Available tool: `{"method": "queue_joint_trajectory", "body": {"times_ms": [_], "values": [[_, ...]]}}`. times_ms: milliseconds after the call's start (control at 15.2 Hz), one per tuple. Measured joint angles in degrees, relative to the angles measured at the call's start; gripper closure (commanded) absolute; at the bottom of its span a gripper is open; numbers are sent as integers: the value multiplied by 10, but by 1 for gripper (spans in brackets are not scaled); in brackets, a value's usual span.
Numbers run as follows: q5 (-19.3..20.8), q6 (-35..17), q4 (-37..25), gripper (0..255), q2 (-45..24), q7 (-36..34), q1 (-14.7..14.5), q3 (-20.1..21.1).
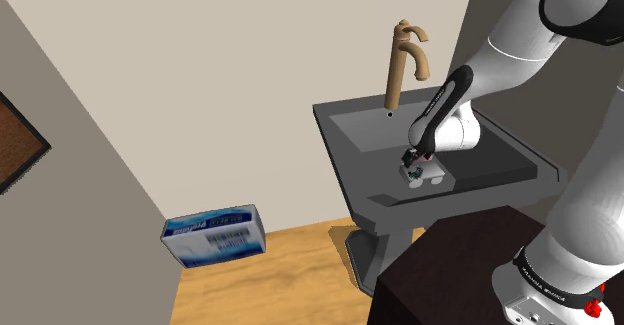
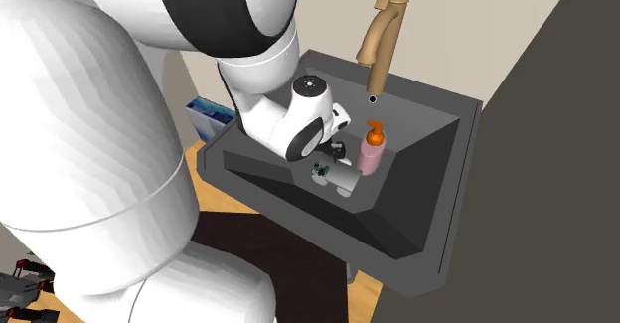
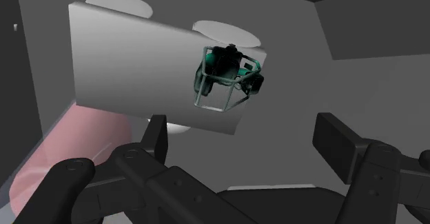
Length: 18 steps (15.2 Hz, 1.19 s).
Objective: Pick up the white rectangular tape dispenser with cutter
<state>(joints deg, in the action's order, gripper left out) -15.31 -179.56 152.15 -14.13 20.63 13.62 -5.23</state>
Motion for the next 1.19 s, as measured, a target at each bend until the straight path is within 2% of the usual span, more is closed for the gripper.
{"method": "queue_joint_trajectory", "body": {"times_ms": [264, 528, 594, 1188], "values": [[-14, -33, -15, 0, -46, 22, 54, 48], [-15, -64, -27, 0, -86, 25, 76, 73], [-15, -67, -27, 255, -90, 25, 80, 76], [-14, -70, -28, 255, -94, 26, 84, 79]]}}
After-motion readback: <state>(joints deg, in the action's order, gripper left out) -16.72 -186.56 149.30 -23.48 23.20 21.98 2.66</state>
